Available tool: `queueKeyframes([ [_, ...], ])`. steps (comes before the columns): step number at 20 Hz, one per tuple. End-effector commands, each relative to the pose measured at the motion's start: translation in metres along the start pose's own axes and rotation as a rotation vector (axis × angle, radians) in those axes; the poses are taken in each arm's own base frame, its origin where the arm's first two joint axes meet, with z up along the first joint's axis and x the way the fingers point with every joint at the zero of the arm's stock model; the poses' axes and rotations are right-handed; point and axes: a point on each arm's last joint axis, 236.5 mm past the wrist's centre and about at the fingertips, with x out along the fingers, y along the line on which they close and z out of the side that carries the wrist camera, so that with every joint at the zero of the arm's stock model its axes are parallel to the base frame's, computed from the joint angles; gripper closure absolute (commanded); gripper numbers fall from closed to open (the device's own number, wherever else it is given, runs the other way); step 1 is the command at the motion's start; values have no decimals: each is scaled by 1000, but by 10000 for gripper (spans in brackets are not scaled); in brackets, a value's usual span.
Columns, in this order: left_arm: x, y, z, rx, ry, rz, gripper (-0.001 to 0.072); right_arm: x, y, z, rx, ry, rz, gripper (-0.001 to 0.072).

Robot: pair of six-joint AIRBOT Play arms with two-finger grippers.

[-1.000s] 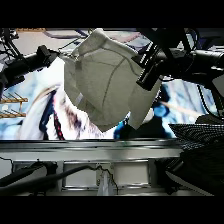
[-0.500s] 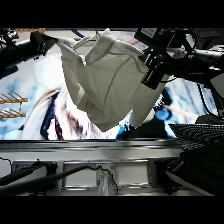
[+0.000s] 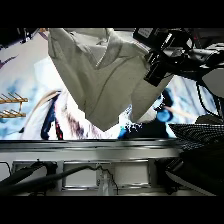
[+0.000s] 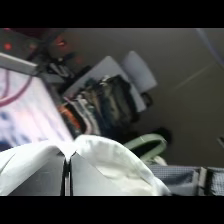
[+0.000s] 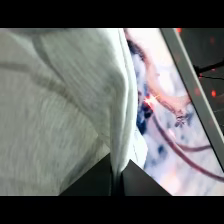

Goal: Fold the clothes and pants, and hang the long-sleeved shirts on hangers.

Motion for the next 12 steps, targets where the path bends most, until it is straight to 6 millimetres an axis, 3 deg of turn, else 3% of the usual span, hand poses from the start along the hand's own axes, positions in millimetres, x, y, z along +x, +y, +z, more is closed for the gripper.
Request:
queueKeyframes([
  [1,-4,-24,-24,-8,107,-89,696,-1,-17,10,55,-43,-69,685],
  [5,-6,-33,-69,2,298,-177,696,-5,-28,27,129,-123,-112,686],
  [8,-3,-17,-98,27,409,-147,683,-12,-30,37,183,-173,-111,685],
  [9,-1,-12,-104,38,434,-133,549,-14,-31,38,189,-180,-117,685],
  [10,2,-8,-112,45,459,-118,285,-17,-33,38,192,-186,-121,685],
  [11,4,-6,-118,52,479,-109,121,-20,-36,38,207,-191,-133,685],
  [12,5,-5,-124,59,497,-104,93,-24,-40,36,223,-189,-152,685],
])
